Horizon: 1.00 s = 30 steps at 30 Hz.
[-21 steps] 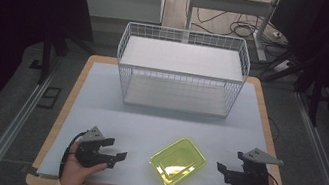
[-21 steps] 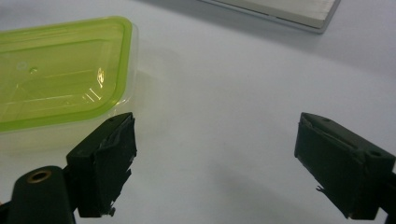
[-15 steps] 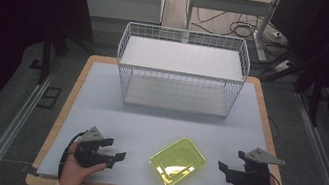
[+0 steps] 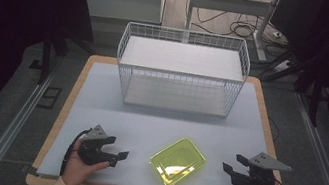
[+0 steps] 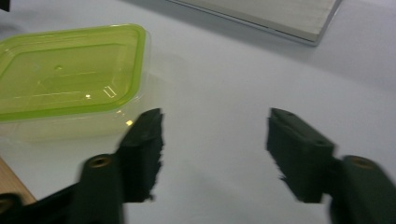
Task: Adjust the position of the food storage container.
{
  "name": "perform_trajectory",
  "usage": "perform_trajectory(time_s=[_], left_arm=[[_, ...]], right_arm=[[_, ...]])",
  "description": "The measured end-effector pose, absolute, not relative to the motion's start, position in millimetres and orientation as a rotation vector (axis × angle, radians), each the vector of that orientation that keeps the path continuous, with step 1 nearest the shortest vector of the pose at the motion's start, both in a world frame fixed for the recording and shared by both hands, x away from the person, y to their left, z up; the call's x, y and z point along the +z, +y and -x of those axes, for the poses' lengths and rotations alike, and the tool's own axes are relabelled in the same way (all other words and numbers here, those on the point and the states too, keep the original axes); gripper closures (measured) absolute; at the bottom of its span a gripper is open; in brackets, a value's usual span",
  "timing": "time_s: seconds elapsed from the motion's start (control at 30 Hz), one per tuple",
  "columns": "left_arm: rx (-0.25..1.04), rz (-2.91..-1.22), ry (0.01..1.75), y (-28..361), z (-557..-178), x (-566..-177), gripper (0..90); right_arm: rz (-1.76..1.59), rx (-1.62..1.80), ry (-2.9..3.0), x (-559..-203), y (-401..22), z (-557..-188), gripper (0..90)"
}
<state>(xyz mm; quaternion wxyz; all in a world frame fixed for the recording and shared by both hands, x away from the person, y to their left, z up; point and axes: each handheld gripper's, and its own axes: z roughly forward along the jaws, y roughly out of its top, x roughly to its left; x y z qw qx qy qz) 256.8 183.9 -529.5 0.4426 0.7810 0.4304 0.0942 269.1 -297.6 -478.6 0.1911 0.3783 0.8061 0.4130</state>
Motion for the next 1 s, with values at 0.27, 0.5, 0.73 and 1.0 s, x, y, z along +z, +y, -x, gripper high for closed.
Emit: perform_trajectory(time_s=[0.27,0.5,0.73,1.0], left_arm=[[0.242,-1.934,1.063,183.2,-253.0,-527.3,20.2],[0.241,-1.938,1.070,182.1,-252.1,-527.8,20.2],[0.241,-1.942,1.066,181.6,-251.5,-528.0,20.3],[0.238,-1.943,1.066,181.2,-251.5,-528.6,20.5]], right_arm=[[-1.004,1.184,2.303,-473.1,-293.9,-266.2,80.3],[-0.883,1.210,2.374,-464.2,-283.3,-261.3,89.6],[-0.802,1.240,2.438,-462.9,-268.4,-257.0,89.7],[-0.725,1.252,2.503,-462.2,-250.9,-250.7,89.8]])
